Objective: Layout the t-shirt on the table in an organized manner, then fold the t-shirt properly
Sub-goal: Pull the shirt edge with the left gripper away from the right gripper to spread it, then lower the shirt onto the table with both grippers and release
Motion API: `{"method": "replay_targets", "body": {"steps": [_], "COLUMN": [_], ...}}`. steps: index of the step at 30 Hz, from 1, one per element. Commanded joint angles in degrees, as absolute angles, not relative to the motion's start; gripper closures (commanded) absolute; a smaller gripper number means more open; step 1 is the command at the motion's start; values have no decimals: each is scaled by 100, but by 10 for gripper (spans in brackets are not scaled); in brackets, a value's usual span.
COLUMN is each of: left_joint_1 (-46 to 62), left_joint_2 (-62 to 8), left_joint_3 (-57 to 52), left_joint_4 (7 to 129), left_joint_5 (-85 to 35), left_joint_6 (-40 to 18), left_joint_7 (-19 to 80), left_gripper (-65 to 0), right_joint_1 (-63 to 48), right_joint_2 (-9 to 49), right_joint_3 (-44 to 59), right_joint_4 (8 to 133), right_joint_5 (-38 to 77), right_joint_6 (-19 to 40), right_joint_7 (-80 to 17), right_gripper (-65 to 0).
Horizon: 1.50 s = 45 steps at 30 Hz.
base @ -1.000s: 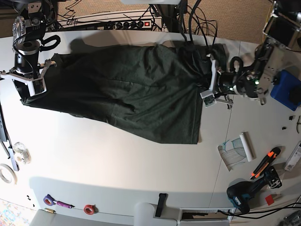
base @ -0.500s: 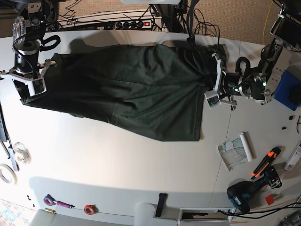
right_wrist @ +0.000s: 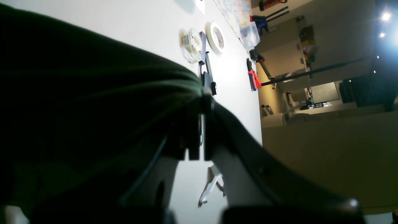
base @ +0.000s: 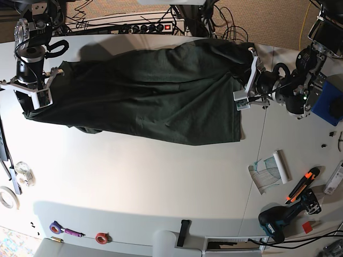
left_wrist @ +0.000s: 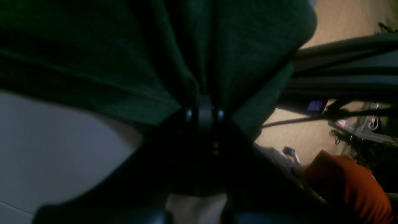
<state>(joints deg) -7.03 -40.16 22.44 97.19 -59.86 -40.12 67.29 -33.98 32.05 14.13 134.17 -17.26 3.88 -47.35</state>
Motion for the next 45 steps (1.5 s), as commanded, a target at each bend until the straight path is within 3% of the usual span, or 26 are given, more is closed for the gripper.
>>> {"method": "replay_targets", "body": {"steps": [1, 5, 13, 18, 22, 28, 33, 45], "left_joint_1": [-799, -967, -1769, -2137, -2292, -2598, -2700, -3144], "left_joint_2": [-4101, -4082, -3979, -3741, -3669, -3723, -3938, -3612], "left_joint_3": [2196, 2196, 2023, 1579, 1111, 443, 156, 172], "left_joint_4": [9802, 9802, 10291, 10431, 10409, 10289, 9963, 7905], "left_joint_5": [-6108, -5911, -5983, -5028, -4130, -3256, -3039, -2727], "left_joint_6": [-4000, -4000, -4000, -4000, -3435, -2842, -2635, -2681], "left_joint_7": [6390, 5301, 5142, 4213, 3540, 3415, 3240, 2432], "left_gripper": [0, 0, 0, 0, 0, 0, 0, 0], "right_joint_1": [-3380, -3376, -2851, -2362, -2082, -1643, -947, 1500], "right_joint_2": [3286, 3288, 3288, 3284, 3284, 3286, 3286, 3284], "right_joint_3": [1468, 1468, 1468, 1468, 1468, 1468, 1468, 1361], "right_joint_4": [13500, 13500, 13500, 13500, 13500, 13500, 12189, 9301], "right_joint_5": [-1820, -1824, -1890, -1890, -1887, -1776, -1376, 51], "right_joint_6": [279, 276, 274, 272, 242, 228, 257, 1107], "right_joint_7": [-4650, -4646, -4574, -4471, -4303, -4132, -3820, -3319], "right_gripper": [0, 0, 0, 0, 0, 0, 0, 0]}}
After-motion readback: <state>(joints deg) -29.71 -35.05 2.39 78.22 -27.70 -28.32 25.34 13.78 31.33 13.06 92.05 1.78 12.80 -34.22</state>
